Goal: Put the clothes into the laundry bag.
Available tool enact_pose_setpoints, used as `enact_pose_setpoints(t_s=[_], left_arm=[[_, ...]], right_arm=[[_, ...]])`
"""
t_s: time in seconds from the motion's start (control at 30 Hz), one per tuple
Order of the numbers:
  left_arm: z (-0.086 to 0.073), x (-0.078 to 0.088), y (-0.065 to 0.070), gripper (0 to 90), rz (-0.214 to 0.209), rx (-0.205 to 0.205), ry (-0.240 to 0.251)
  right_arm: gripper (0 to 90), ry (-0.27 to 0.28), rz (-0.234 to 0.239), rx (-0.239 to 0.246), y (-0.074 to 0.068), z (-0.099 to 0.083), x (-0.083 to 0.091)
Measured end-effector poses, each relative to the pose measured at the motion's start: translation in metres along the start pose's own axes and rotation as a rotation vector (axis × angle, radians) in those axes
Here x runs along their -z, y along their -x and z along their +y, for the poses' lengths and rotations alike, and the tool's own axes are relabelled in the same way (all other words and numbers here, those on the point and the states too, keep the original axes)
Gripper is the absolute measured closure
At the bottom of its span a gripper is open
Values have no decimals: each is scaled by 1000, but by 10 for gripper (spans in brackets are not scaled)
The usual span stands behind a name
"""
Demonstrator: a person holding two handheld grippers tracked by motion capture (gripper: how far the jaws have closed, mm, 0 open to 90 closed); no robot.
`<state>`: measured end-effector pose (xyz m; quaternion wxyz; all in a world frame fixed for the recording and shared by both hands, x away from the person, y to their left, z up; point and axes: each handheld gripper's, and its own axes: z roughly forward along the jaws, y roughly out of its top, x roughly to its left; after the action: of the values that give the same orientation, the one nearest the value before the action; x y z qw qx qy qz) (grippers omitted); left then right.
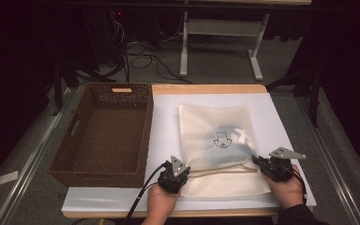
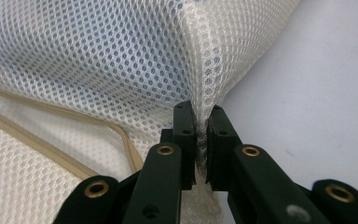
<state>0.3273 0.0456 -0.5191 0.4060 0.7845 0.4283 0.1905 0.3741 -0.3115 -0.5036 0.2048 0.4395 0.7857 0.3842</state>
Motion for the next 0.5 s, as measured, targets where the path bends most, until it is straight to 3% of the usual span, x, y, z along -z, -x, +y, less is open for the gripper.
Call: enact_pose_setpoints(t_s=[0.17, 0.3, 0.33, 0.5], left_arm=[[-2, 4, -4, 793, 2, 18, 1], [0, 11, -5, 715, 1, 28, 28], [1, 17, -5, 706, -3, 42, 57], [-1, 31, -7, 718, -24, 75, 95]], right_arm=[[782, -5, 17, -19, -2, -5, 2], [732, 11, 25, -29, -1, -5, 6], [710, 23, 28, -36, -1, -6, 9], [692, 51, 31, -36, -2, -5, 19]])
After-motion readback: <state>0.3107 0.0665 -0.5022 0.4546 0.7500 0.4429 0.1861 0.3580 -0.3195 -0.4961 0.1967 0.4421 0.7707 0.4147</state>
